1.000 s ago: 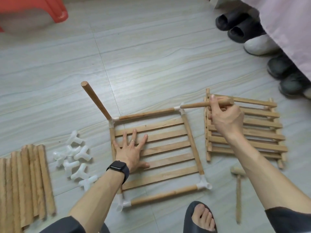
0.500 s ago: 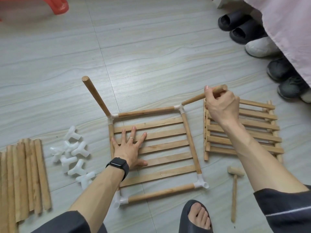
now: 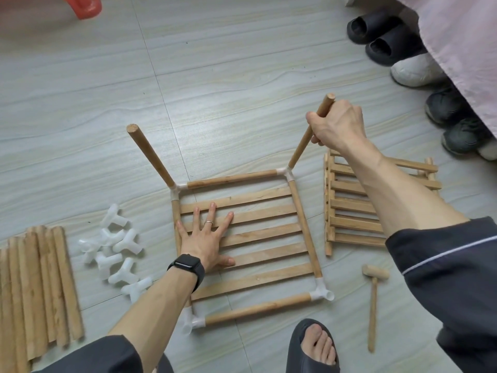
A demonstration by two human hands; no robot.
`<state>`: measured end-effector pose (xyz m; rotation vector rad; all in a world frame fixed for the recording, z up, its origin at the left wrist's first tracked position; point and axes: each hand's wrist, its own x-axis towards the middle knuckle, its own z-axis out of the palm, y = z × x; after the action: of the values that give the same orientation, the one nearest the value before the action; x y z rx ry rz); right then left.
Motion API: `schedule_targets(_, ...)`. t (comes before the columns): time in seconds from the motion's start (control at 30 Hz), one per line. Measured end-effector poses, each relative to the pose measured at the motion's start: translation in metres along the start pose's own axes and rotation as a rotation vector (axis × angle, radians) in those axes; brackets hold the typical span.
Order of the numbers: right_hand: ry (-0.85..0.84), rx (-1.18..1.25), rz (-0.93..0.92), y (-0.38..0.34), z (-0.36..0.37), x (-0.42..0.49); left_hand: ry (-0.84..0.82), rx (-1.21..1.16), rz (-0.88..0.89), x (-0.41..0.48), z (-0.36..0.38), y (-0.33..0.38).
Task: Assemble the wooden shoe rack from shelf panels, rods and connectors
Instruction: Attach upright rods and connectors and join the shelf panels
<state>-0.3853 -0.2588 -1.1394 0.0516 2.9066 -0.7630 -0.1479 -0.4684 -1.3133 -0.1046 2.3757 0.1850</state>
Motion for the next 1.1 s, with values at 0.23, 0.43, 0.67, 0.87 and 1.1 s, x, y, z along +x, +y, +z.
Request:
schedule_targets(0.23, 0.045, 0.000, -0.010, 0.005, 0.015, -0.002, -0.001, 0.012, -0.001, 0.000, -0.003, 0.001)
schedule_targets(0.43, 0.080, -0.032, -0.060, 0.008, 0.021, -0.005, 0.054, 0.024, 0.002, 0.001, 0.003, 0.000)
schedule_targets(0.67, 0.172, -0.024, -0.132, 0.028, 0.030, -0.013, 0.097, 0.031, 0.025, 0.013, 0.006, -0.010)
schedule_targets(0.87, -0.126, -0.059, 0.032, 0.059, 0.101, -0.065, 0.085, 0.066, 0.033, 0.023, -0.006, -0.015)
schedule_targets(1.1, -0.703, -0.542, -0.511, 0.067, 0.187, -0.195, 0.377, -0.010, -0.018, 0.022, -0.028, -0.030)
